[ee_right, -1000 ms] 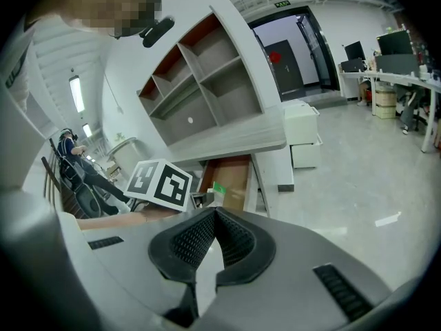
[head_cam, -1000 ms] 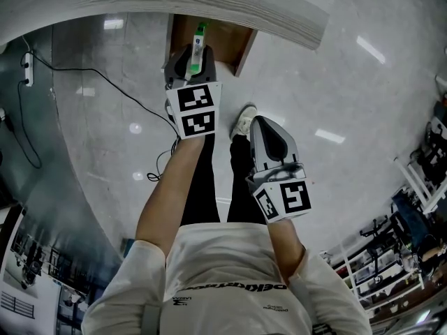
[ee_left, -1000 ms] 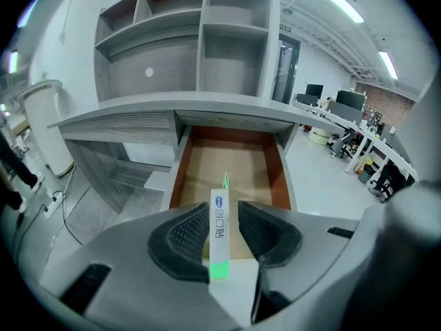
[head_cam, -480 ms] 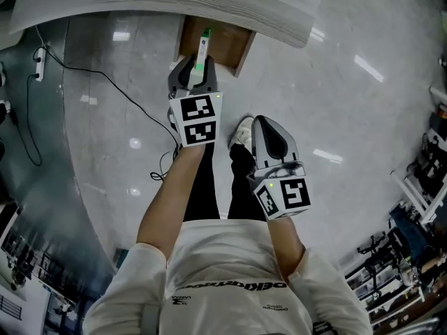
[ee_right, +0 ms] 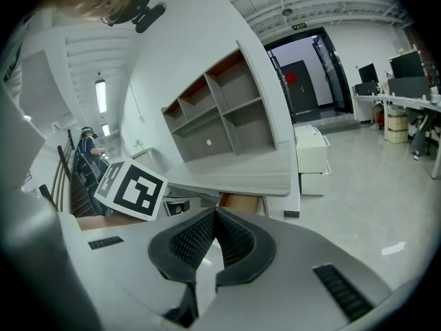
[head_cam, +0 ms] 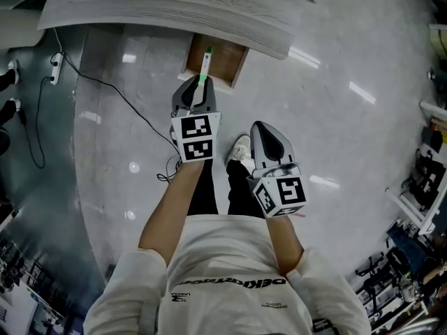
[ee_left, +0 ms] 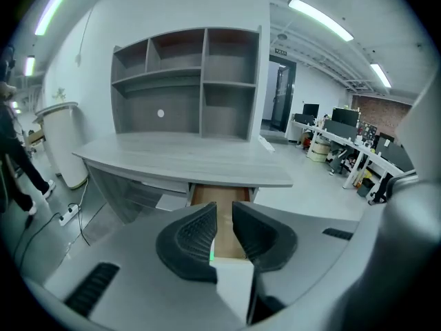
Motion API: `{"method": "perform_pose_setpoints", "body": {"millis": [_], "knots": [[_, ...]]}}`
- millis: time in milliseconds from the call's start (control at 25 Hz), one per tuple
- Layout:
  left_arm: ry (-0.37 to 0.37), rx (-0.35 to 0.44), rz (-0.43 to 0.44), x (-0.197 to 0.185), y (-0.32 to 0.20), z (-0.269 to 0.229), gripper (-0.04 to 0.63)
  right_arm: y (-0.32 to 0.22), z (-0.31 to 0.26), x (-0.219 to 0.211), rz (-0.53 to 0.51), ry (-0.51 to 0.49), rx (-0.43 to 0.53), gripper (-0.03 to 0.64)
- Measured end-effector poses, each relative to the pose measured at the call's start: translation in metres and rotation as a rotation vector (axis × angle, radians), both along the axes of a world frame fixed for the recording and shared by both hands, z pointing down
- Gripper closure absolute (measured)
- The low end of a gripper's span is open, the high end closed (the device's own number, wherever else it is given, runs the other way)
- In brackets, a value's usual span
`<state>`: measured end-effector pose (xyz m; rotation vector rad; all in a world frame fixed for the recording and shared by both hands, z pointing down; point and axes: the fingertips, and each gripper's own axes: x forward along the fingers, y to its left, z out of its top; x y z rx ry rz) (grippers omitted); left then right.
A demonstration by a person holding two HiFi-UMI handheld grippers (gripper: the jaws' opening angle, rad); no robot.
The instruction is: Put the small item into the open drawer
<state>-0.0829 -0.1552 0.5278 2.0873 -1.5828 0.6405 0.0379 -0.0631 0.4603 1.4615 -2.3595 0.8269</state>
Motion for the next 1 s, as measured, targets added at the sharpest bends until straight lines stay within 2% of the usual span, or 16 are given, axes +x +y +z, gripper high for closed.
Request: {"method": "perform_pose_setpoints", "body": {"millis": [320,600,1000], "knots": [[-0.014,0.073,-0.002,0.007,0.025,-0.067,0.552,0.008,-0.054,0.005,-0.031,-0.011,0.066,0.586],[0.011,0.122,-0.014,0.014,0.044,-0.129,0.575,0.008,-0.108,0.002,-0.072,-0.016,0.131,0.586],[0.029,0.191,-0.003,0.011,0.063,-0.196,0.58,0.004,-0.162,0.001,-0.084,-0.027,0.212,0.586]]}}
